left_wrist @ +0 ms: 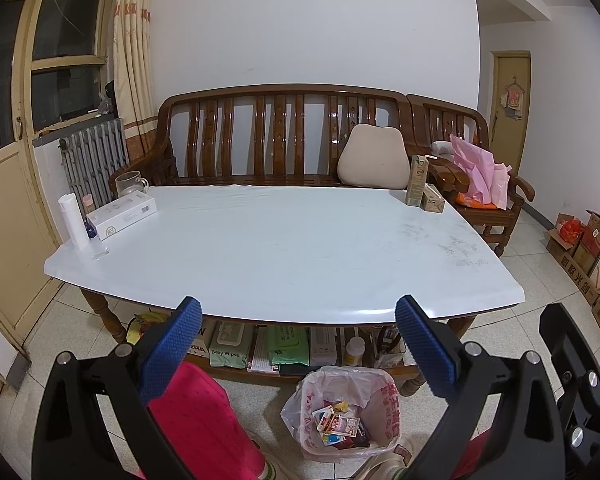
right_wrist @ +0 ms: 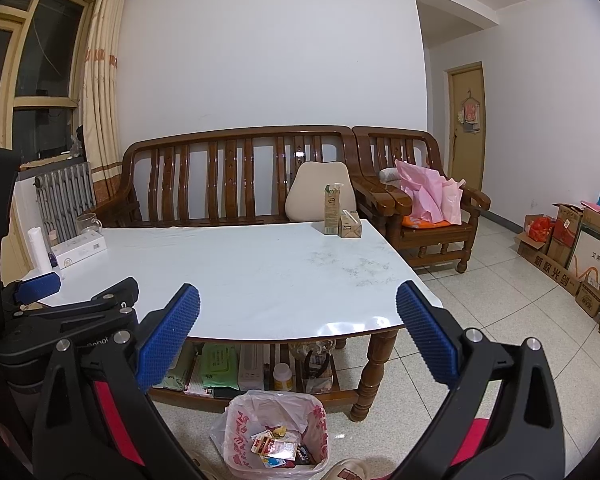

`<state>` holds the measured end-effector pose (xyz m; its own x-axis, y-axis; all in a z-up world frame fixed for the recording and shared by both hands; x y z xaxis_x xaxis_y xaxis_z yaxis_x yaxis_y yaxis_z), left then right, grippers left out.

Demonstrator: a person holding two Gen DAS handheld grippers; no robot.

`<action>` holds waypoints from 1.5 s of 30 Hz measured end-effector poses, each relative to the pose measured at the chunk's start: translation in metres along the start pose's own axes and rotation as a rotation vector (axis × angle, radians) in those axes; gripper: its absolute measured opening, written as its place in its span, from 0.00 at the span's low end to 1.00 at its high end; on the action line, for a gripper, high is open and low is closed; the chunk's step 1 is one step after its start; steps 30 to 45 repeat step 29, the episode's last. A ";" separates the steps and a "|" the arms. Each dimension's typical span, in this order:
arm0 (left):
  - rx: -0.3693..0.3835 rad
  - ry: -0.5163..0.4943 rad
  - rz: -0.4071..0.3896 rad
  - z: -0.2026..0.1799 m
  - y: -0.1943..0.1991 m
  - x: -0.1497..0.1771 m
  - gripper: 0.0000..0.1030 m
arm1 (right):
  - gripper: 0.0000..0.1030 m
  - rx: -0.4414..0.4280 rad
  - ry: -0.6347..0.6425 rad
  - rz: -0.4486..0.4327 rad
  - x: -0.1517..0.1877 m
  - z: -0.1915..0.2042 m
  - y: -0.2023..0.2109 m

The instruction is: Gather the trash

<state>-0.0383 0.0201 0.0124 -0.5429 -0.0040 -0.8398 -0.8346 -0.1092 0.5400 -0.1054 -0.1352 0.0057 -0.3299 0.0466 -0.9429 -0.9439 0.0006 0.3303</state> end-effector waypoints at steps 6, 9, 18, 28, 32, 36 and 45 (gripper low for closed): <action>0.001 0.001 -0.001 0.000 0.000 0.000 0.92 | 0.93 -0.002 0.000 0.001 -0.001 0.001 -0.001; -0.003 0.000 -0.001 0.000 0.000 0.000 0.92 | 0.93 -0.001 0.000 0.002 -0.001 0.001 -0.001; -0.019 -0.005 -0.018 0.002 0.002 0.005 0.92 | 0.93 -0.002 0.001 0.004 -0.001 0.003 -0.002; -0.017 -0.005 0.000 0.003 -0.001 0.003 0.92 | 0.93 -0.005 -0.001 0.006 0.000 0.006 -0.003; -0.017 -0.007 -0.001 0.002 -0.001 0.003 0.92 | 0.93 -0.006 -0.002 0.006 0.000 0.006 -0.003; -0.017 -0.007 -0.001 0.002 -0.001 0.003 0.92 | 0.93 -0.006 -0.002 0.006 0.000 0.006 -0.003; -0.017 -0.007 -0.001 0.002 -0.001 0.003 0.92 | 0.93 -0.006 -0.002 0.006 0.000 0.006 -0.003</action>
Point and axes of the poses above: each gripper's, at about its wrist camera, not at the fingertips, and y roughly against the way its jaws point, z to its left, x to its underside, the point moved 2 cm from there along -y, roughly the way its jaws point, and after that the axes turned 5 degrees about -x, right-handed, at the moved point
